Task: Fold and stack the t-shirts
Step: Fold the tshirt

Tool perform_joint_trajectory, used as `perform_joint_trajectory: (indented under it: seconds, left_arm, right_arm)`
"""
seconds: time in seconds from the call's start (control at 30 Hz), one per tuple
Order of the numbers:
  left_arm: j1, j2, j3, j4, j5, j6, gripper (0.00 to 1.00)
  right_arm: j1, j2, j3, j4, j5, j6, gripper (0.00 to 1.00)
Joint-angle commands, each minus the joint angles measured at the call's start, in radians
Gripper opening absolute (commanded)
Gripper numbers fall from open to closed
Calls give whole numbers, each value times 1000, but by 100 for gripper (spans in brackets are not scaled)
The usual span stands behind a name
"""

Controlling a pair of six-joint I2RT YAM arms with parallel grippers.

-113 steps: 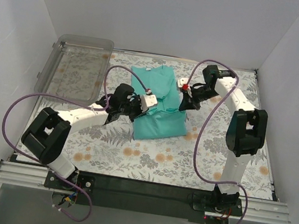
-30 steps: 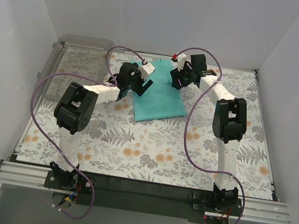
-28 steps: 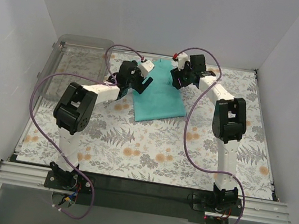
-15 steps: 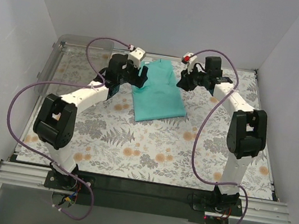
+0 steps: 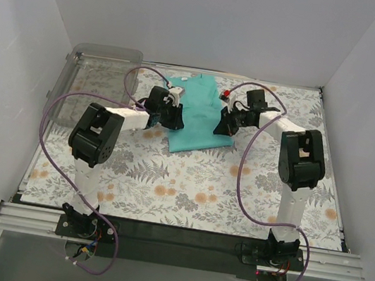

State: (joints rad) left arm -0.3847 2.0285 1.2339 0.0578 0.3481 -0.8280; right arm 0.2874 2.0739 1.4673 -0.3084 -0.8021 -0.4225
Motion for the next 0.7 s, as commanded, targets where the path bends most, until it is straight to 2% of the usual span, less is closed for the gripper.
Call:
perform_joint_trajectory:
  seconds: [0.0,0.3,0.43,0.67]
  left_arm:
    - [15,4,73,19,-12,-42,22]
    - [72,65,154,13,-107,-86,22]
    - [99,104,200,-44,-127,-88,21]
    - [125,133,262,-49,-146,-91,22]
  right_arm:
    - [-1,29,19,-20,38,24,3]
    - [-1,77,27,-55,113,19,2]
    - [-1,75,24,-60,135,19,2]
    - [-1,69,24,-66,144,24,1]
